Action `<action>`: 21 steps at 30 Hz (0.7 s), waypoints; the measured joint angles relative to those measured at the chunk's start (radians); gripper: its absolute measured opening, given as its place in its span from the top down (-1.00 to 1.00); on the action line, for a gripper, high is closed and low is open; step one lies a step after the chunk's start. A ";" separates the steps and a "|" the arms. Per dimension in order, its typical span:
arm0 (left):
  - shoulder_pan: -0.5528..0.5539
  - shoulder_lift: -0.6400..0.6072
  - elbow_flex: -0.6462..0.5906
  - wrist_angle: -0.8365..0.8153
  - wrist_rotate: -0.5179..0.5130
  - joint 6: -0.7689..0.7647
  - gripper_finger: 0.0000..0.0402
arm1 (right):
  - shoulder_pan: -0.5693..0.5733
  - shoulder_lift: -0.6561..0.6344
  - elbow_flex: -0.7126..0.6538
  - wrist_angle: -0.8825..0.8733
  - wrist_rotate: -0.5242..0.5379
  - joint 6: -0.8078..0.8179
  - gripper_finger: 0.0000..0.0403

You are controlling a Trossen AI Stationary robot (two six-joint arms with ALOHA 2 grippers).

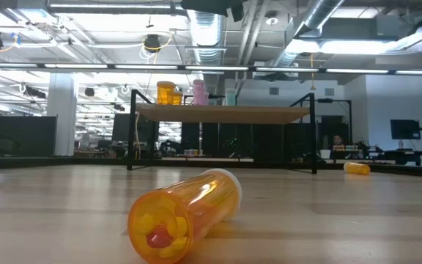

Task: Pick and place medicine bottles onto shelf by color
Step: Put the small blue pill bottle aligned with other small blue pill bottles on the shelf

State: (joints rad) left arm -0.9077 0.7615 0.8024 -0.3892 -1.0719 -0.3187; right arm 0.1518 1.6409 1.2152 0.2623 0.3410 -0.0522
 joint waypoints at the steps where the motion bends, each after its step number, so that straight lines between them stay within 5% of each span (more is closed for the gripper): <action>1: 0.021 0.014 0.000 0.038 0.024 0.034 0.53 | 0.000 0.000 0.000 0.000 0.000 0.000 -0.22; 10: 0.188 0.192 0.000 0.460 0.443 0.304 0.53 | 0.000 0.000 0.000 0.000 0.000 0.000 -0.22; 21: 0.344 0.174 0.000 0.492 0.626 0.399 0.53 | 0.000 0.000 0.000 0.000 0.000 0.000 -0.22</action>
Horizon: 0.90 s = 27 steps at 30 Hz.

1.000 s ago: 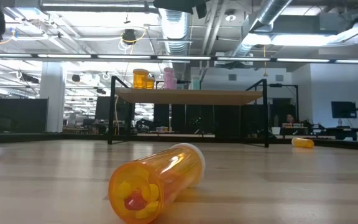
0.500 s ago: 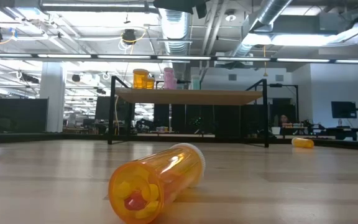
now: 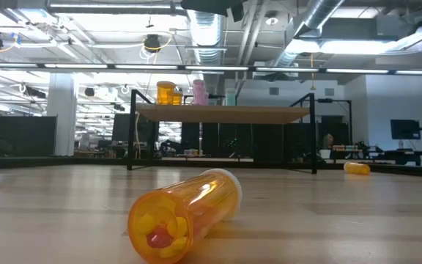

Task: Pick and place medicine bottles onto shelf by color
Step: Put the small blue pill bottle aligned with other small blue pill bottles on the shelf

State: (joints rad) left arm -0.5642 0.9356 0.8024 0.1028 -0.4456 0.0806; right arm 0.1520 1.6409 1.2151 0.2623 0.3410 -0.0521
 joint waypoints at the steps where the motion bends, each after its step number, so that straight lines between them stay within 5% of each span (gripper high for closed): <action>1: 0.025 0.000 -0.004 -0.010 0.028 -0.002 0.53 | 0.000 0.000 0.000 0.000 0.000 0.000 -0.22; 13: 0.235 -0.057 -0.155 0.107 0.261 -0.059 0.53 | 0.000 0.000 0.000 0.001 0.000 0.000 -0.22; 27: 0.323 -0.185 -0.421 0.340 0.258 -0.158 0.53 | 0.002 0.000 0.000 0.005 0.000 0.026 -0.22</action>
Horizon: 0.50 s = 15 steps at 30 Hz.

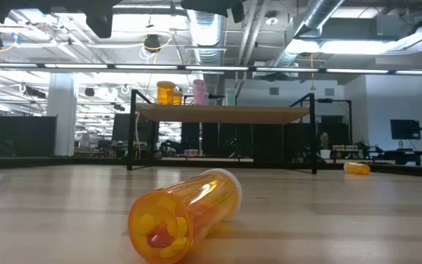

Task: Pick and place medicine bottles onto shelf by color
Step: Put the small blue pill bottle aligned with other small blue pill bottles on the shelf

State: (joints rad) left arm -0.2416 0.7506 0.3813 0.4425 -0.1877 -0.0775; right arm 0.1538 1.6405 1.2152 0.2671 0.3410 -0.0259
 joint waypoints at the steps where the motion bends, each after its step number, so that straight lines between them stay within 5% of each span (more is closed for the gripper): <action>1: 0.001 0.000 0.000 0.000 0.000 -0.002 0.53 | 0.003 0.000 0.000 -0.002 0.000 0.035 -0.22; 15: 0.001 0.009 0.000 -0.036 0.008 -0.021 0.53 | 0.010 0.000 0.001 0.031 -0.002 0.245 -0.22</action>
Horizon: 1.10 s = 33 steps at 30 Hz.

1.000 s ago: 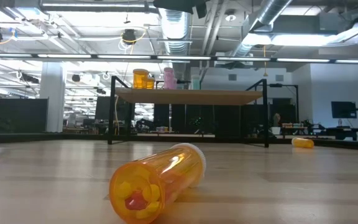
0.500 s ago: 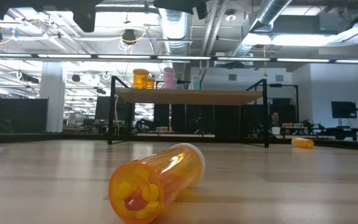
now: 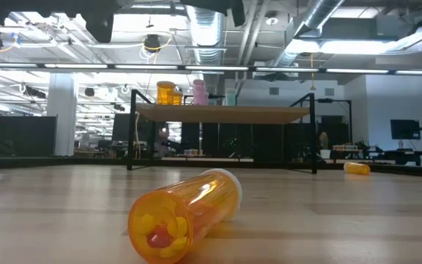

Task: Pick and place medicine bottles onto shelf by color
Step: Put the small blue pill bottle aligned with other small blue pill bottles on the shelf

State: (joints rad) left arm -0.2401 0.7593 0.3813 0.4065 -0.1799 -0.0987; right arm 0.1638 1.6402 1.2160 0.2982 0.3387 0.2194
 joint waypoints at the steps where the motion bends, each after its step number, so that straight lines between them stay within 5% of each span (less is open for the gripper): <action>1: 0.000 0.000 0.000 -0.001 0.000 -0.002 0.53 | 0.000 0.000 0.000 0.002 0.000 0.001 -0.22; 21: 0.000 0.000 0.000 -0.037 -0.009 -0.011 0.53 | -0.077 0.028 0.000 0.038 -0.035 0.138 -0.22; 28: 0.000 0.000 0.000 -0.058 -0.010 -0.020 0.53 | -0.043 0.124 0.041 0.253 -0.226 -0.081 -0.22; 33: 0.000 0.000 0.000 -0.065 -0.010 -0.021 0.53 | -0.002 0.151 0.104 0.210 -0.233 -0.214 -0.22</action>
State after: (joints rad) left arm -0.2401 0.7593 0.3813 0.3416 -0.1898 -0.1192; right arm 0.1623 1.7908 1.3202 0.5082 0.1059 0.0057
